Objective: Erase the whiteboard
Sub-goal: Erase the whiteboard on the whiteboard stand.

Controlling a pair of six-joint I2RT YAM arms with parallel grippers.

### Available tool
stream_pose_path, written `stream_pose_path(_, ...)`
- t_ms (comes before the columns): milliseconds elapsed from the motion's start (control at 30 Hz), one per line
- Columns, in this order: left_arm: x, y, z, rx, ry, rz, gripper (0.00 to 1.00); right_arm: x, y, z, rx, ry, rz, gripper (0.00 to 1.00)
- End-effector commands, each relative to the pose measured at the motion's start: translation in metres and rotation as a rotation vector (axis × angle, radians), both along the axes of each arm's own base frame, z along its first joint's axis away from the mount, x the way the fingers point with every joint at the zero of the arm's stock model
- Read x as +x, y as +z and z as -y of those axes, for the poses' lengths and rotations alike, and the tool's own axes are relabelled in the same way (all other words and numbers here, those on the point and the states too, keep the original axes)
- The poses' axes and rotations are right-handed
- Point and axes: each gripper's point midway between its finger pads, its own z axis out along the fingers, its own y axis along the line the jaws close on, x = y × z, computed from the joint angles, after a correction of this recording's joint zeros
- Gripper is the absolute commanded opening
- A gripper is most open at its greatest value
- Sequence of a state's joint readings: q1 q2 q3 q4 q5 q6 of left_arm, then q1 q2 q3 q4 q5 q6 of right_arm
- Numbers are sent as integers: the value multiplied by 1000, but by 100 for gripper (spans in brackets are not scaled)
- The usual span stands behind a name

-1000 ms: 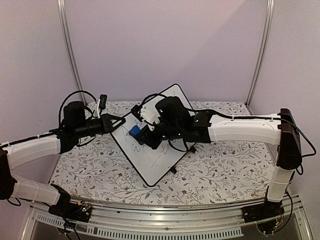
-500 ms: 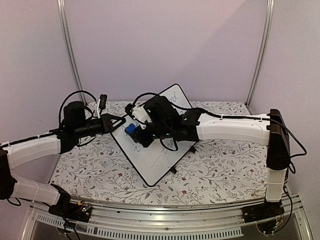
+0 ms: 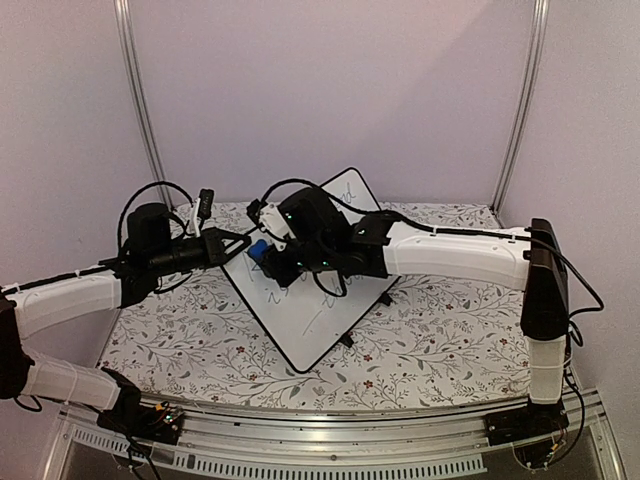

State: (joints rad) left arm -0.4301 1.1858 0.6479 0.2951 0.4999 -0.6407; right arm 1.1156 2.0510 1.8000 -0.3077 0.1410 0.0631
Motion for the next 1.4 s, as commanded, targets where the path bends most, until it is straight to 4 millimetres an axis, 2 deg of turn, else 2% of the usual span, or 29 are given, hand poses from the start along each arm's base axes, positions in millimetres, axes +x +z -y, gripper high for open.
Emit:
stream_pose_path(0,-9,14,14,-26,-72,75,0,-5,-7,-10,-13,11,-2,0)
stream_pose_path(267,-9,15,15,-26,-77,74,0,-28,-8,-24,-26,83,32,0)
stream_pose_path(533,-9,14,15,-27,-78,71,0,-8,-5,-16,-36,-22,73,0)
stream_pose_path(800,-10,16,15,-32,-84,75,0,21,-10,-2,0,-127,11,0)
stream_pose_path(1000,-13,18,16,-37,-91,82,0,35,-8,8,10,-202,6,0)
stream_pose_path(1200,-13,20,16,-40,-94,87,0,36,-11,10,6,-212,-5,0)
stream_pose_path(1367,-13,20,16,-40,-93,87,0,16,-21,-5,0,-86,-64,0)
